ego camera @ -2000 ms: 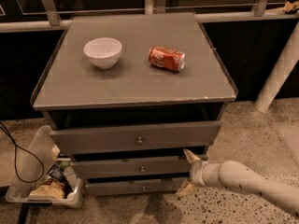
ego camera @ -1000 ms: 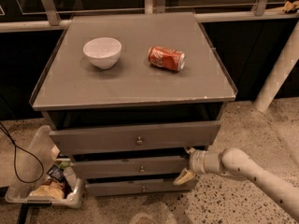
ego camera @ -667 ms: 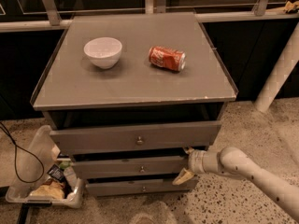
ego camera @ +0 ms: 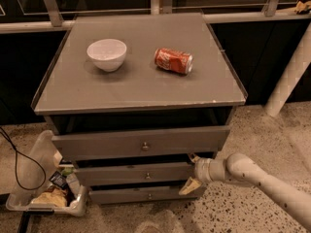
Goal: Open middle drawer
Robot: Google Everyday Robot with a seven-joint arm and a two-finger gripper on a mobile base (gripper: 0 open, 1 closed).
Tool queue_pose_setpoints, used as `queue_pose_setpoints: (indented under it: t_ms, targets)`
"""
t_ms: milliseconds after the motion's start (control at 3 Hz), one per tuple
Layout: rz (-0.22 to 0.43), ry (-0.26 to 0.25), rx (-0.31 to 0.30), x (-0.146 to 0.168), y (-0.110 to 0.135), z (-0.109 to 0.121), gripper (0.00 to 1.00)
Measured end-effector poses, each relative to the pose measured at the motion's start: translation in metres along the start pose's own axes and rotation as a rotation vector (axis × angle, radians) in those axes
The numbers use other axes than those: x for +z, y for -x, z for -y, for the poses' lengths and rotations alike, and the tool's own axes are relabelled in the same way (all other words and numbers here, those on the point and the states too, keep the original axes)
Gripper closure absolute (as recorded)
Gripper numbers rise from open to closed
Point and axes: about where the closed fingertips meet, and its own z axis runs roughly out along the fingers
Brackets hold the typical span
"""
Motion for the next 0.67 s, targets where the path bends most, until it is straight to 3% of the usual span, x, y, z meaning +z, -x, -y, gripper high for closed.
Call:
queue_pose_setpoints:
  t_ms: [333, 667]
  targets:
    - [0.0, 0.0, 0.0, 0.0001, -0.0001, -0.0001, 0.18]
    - [0.0, 0.001, 0.0, 0.0002, -0.0001, -0.0002, 0.43]
